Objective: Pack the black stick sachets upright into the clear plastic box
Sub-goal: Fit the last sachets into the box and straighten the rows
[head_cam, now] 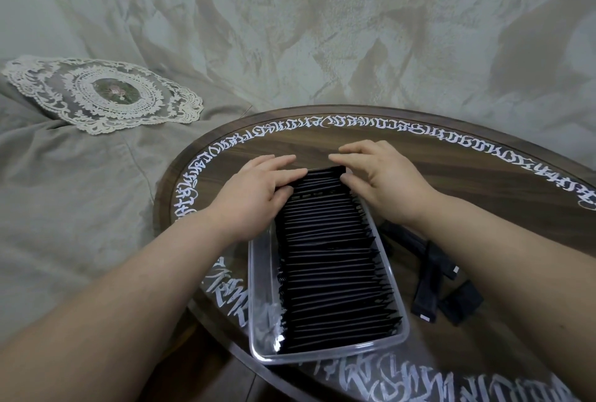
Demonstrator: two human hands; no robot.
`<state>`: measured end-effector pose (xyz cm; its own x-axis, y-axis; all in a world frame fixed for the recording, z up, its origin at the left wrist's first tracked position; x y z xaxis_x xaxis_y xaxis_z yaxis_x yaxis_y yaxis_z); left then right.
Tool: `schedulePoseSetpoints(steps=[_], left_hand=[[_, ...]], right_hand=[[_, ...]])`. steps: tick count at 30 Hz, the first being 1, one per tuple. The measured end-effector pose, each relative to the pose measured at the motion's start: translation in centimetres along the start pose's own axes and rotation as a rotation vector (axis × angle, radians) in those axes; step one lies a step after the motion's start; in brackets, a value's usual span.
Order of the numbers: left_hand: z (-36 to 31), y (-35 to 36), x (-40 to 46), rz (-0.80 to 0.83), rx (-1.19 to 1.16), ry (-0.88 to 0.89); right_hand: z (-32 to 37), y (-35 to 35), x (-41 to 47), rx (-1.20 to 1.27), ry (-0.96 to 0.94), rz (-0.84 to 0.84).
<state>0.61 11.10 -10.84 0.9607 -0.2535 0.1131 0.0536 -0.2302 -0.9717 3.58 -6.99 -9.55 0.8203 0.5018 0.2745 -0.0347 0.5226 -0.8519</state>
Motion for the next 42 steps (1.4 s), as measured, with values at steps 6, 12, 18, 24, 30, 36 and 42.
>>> schedulePoseSetpoints(steps=[6,12,18,24,30,36,42], left_hand=[[-0.1,0.5,0.2,0.081,-0.015,0.014],[2.0,-1.3,-0.7,-0.209,-0.13,-0.147],[2.2,-1.1,-0.8,-0.22,-0.129,-0.202],[1.6,-0.4,-1.2,-0.095,-0.043,-0.112],[1.0,-0.8,-1.6,-0.164,0.012,-0.075],[0.3,-1.5,-2.6,-0.221,-0.055,0.003],[0.2,-1.8,-2.7,-0.253,0.032,0.025]], right_hand=[[-0.3,0.9,-0.1,-0.046,0.041,0.129],[0.6,-0.7,0.1,-0.028,0.024,-0.033],[0.4,0.3,-0.3,-0.084,0.005,0.006],[0.2,1.1,-1.1,-0.06,0.049,0.148],[1.1,-0.2,-1.5,-0.015,-0.003,-0.039],[1.1,-0.8,-2.3,0.054,-0.13,-0.117],[0.7,-0.4,-1.4,-0.007,-0.079,-0.077]])
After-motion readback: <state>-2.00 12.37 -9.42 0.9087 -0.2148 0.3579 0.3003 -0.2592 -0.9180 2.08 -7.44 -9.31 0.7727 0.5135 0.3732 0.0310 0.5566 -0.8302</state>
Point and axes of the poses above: each hand's wrist, its own x-axis towards the middle knuckle, its own y-axis out of the palm, z = x × y, the point moved 6 cm from there along x, towards the middle knuckle, and after that the axes turned 9 degrees about x, right-handed, at the moved point
